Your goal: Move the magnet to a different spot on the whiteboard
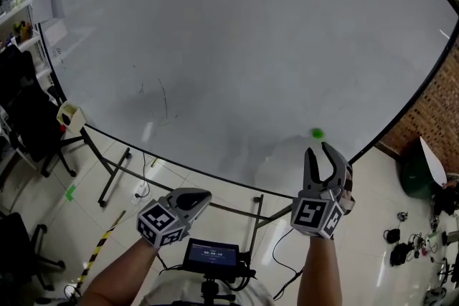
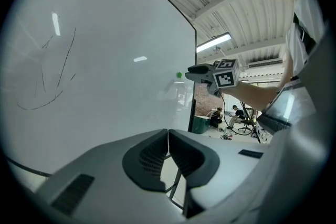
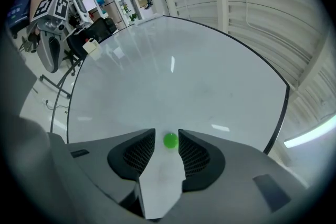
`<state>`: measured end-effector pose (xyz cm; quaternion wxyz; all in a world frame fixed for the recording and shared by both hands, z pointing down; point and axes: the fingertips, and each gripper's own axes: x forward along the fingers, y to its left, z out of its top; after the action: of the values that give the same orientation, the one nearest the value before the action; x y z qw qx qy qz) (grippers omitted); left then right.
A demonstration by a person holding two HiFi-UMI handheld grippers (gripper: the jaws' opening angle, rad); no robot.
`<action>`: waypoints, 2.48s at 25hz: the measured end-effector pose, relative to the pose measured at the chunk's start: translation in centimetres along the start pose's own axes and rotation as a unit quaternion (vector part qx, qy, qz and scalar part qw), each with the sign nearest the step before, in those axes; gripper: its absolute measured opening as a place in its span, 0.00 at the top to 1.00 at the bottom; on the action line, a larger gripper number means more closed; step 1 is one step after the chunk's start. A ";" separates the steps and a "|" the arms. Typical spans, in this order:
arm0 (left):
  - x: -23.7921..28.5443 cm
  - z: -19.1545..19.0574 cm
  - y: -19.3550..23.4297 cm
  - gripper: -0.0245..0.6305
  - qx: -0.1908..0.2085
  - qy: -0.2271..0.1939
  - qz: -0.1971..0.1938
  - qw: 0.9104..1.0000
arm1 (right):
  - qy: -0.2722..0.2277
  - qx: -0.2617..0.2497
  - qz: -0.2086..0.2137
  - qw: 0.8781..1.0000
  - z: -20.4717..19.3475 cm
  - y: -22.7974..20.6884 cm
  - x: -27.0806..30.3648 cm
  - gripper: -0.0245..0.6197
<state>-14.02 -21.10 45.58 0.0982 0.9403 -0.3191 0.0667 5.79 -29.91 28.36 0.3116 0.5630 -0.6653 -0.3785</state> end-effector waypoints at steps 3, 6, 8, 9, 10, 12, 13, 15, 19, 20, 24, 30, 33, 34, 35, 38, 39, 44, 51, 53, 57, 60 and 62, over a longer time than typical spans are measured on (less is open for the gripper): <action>-1.2 -0.5 -0.8 0.91 0.003 0.000 -0.004 1.000 | 0.006 0.009 -0.001 1.000 0.2 0.3 -2.0 0.71; -2.2 -1.1 -1.6 0.91 0.006 0.000 -0.015 1.000 | 0.010 0.033 -0.004 0.999 0.6 0.8 -4.0 0.71; -2.6 -1.3 -2.0 0.91 0.009 0.000 -0.023 1.000 | 0.000 0.075 -0.006 0.997 1.1 0.7 -5.4 0.73; -2.6 -1.4 -2.3 0.91 0.010 -0.002 -0.026 1.000 | -0.008 0.097 -0.007 0.995 1.3 0.6 -6.1 0.75; -2.7 -1.5 -2.5 0.91 0.010 -0.003 -0.030 0.999 | -0.016 0.119 -0.009 0.993 1.7 0.3 -6.9 0.77; -3.0 -1.9 -3.0 0.91 0.009 -0.003 -0.038 0.999 | -0.028 0.150 -0.015 0.988 2.3 -0.3 -8.5 0.78; -3.3 -2.1 -3.2 0.91 0.010 0.000 -0.042 0.999 | -0.033 0.162 -0.018 0.986 2.4 -0.6 -9.3 0.79; -3.6 -2.4 -3.8 0.91 0.013 0.005 -0.050 0.999 | -0.036 0.190 -0.022 0.981 2.3 -0.8 -10.8 0.80; -3.5 -2.5 -5.9 0.91 0.020 0.008 -0.066 0.998 | -0.043 0.228 -0.023 0.973 1.7 -1.2 -14.0 0.85; -3.4 -2.5 -6.4 0.91 0.022 0.007 -0.069 0.997 | -0.047 0.238 -0.018 0.970 1.6 -1.1 -14.7 0.87; -2.9 -2.1 -8.7 0.91 0.032 0.006 -0.083 0.996 | -0.078 0.298 -0.005 0.951 1.2 -1.6 -17.3 0.93; -2.2 -2.2 -13.1 0.91 0.041 0.011 -0.098 0.994 | -0.076 0.347 0.012 0.935 -1.5 -1.7 -22.0 0.93; -1.8 -2.6 -15.4 0.91 0.043 0.011 -0.101 0.994 | -0.062 0.392 0.050 0.917 -3.8 0.9 -24.6 0.93; -1.7 -2.8 -16.4 0.91 0.043 0.012 -0.103 0.994 | -0.052 0.401 0.063 0.912 -4.7 2.2 -25.6 0.93; -1.6 -3.1 -17.5 0.91 0.042 0.013 -0.106 0.993 | -0.043 0.413 0.074 0.907 -5.7 3.5 -26.6 0.93; -1.6 -4.0 -20.7 0.91 0.039 0.020 -0.110 0.993 | -0.030 0.456 0.107 0.883 -7.7 6.7 -30.2 0.93; -1.7 -4.3 -21.7 0.91 0.038 0.021 -0.109 0.993 | -0.029 0.468 0.120 0.875 -8.2 7.6 -31.3 0.93; -2.8 -5.1 -25.4 0.91 0.034 0.022 -0.098 0.994 | -0.024 0.512 0.183 0.839 -9.4 11.6 -35.9 0.93; -4.8 -6.5 -29.3 0.91 0.027 0.029 -0.077 0.996 | -0.028 0.541 0.219 0.812 -10.0 13.9 -40.1 0.93; -5.2 -7.0 -30.1 0.91 0.025 0.032 -0.073 0.996 | -0.031 0.548 0.226 0.805 -10.0 14.3 -40.8 0.93; -5.8 -7.5 -31.3 0.91 0.024 0.037 -0.067 0.997 | -0.039 0.562 0.242 0.790 -9.5 15.5 -42.3 0.93; -6.3 -7.3 -31.9 0.91 0.027 0.037 -0.064 0.997 | -0.040 0.577 0.245 0.778 -9.3 16.1 -43.1 0.93; -6.5 -7.3 -32.2 0.91 0.030 0.037 -0.064 0.997 | -0.042 0.581 0.246 0.775 -9.3 16.3 -43.4 0.93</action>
<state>0.13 9.42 46.90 0.0856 0.9582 -0.2523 0.1046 12.68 12.71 47.62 -0.0205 0.4379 -0.8868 0.1464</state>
